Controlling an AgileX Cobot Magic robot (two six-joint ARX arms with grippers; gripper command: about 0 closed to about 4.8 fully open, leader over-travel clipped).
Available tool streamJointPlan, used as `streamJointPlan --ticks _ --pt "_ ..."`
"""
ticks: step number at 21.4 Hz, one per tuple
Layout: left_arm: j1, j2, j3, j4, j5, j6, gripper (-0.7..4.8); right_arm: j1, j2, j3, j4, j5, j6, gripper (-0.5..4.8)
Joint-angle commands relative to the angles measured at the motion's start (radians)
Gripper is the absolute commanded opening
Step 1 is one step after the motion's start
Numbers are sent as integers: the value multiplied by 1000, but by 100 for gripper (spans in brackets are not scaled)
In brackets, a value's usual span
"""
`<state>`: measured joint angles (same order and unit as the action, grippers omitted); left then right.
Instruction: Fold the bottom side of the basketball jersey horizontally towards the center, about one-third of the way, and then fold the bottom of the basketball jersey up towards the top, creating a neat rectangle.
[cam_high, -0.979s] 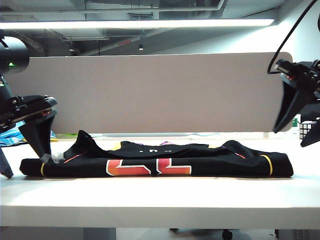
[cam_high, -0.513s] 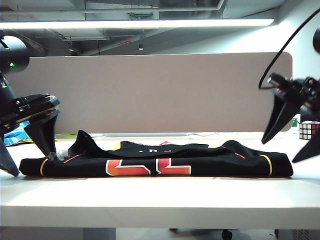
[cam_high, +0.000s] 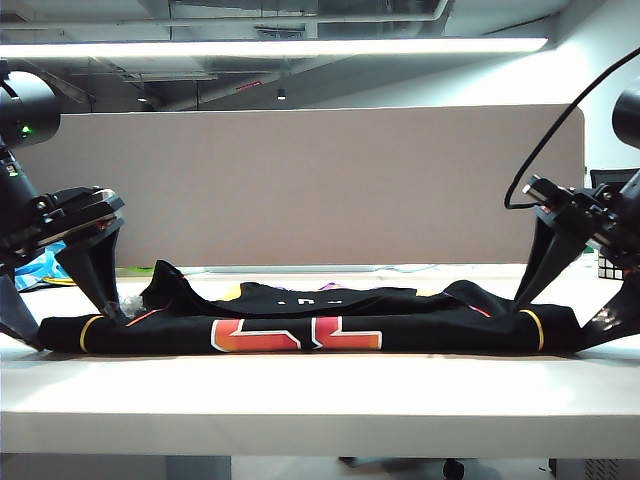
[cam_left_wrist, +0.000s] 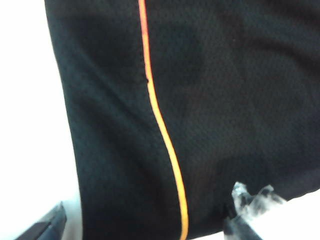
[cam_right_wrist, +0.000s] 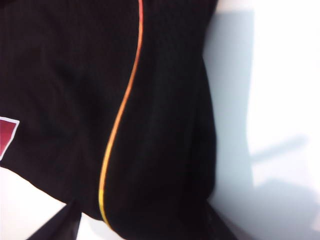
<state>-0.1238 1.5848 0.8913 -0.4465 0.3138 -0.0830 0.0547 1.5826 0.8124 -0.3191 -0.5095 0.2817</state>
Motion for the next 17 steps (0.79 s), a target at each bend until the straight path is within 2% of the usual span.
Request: streamJointPlan --ticks 1,3,4,5,6,7,8,9,10,11,13,16,17 --pt "2 14 -5 27 10 -8 398 19 8 -5 7 12 15 304" --pt "2 27 -5 33 45 -14 378 31 11 -5 22 12 33 292" --pt "1 31 -5 33 51 -15 322 36 11 -4 34 14 39 269" --pt "1 31 -6 37 57 -15 267 39 11 -5 40 13 39 224" --pt "1 31 -8 45 78 -14 156 42 11 -4 48 14 39 159" --pt "1 31 -9 51 88 -14 116 42 11 -4 53 16 39 119" --pt "1 30 -13 72 98 -14 42 42 11 -4 63 13 39 52" --pt "1 30 -15 84 113 -14 2 42 10 -4 64 13 37 22" --pt "1 30 -15 86 117 -5 -6 42 10 -4 61 12 31 -5" --pt "1 28 -15 79 117 -2 -6 42 5 -4 50 8 28 -5" --pt "1 4 -16 8 117 14 -6 43 -27 -5 -30 -21 -26 -5" --pt "1 -85 -29 -177 130 48 -6 55 -146 -13 -224 -3 -155 -5" --pt "1 -119 -49 -198 148 49 -6 56 -190 -21 -261 -3 -168 -5"
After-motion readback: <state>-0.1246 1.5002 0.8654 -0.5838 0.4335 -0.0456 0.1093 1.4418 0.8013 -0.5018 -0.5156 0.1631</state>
